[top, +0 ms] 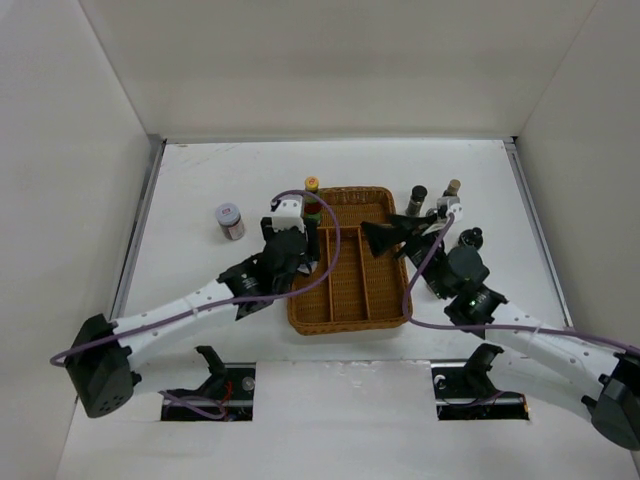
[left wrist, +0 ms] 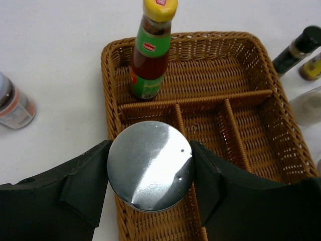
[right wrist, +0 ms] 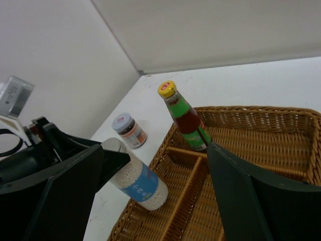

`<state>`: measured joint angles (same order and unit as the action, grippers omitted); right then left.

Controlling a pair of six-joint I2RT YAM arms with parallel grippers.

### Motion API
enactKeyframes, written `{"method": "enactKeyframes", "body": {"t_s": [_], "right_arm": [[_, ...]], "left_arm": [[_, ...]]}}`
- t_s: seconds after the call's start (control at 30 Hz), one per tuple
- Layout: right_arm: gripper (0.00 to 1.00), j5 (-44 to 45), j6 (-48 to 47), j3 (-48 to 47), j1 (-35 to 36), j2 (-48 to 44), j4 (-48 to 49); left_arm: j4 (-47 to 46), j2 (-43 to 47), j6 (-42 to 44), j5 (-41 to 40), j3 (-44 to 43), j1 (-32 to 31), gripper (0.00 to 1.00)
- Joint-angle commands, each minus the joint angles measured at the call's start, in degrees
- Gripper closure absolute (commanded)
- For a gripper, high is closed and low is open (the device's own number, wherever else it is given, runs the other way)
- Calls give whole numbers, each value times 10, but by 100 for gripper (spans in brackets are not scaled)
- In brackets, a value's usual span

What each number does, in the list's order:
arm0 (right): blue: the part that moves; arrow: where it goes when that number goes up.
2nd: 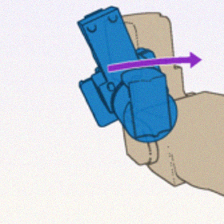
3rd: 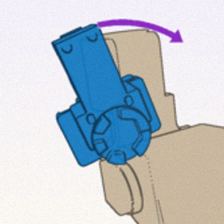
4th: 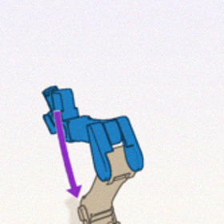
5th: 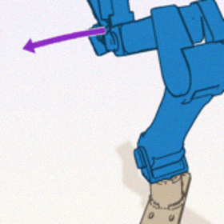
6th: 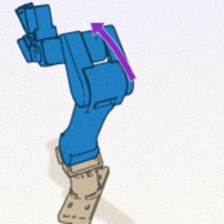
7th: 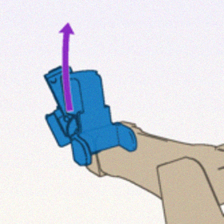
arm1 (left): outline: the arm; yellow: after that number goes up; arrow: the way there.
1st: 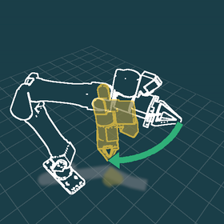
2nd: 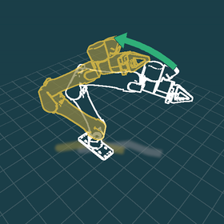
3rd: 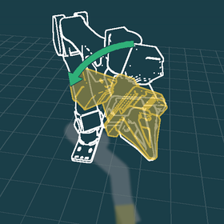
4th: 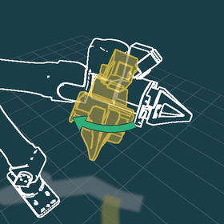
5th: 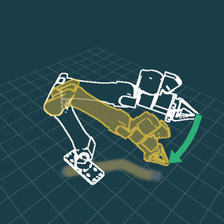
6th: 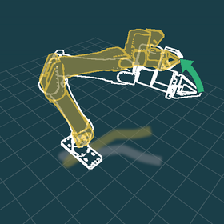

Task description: Organize the condiment bottles

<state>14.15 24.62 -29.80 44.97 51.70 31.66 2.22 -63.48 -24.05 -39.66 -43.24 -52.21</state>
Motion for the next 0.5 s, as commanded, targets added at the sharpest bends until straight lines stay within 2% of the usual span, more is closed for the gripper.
{"method": "enactKeyframes", "body": {"t_s": [0.0, 0.17, 0.47], "right_arm": [[10, 21, 18, 17, -2, -15, 30], [10, 45, 25, 47, -3, -37, 47], [10, 46, 29, 52, -17, -16, 59]], "left_arm": [[-93, -19, 5, -4, -36, 14, 63], [-129, -66, 2, 12, -22, 29, 59], [-201, -100, 2, 20, 2, 47, 56]]}}
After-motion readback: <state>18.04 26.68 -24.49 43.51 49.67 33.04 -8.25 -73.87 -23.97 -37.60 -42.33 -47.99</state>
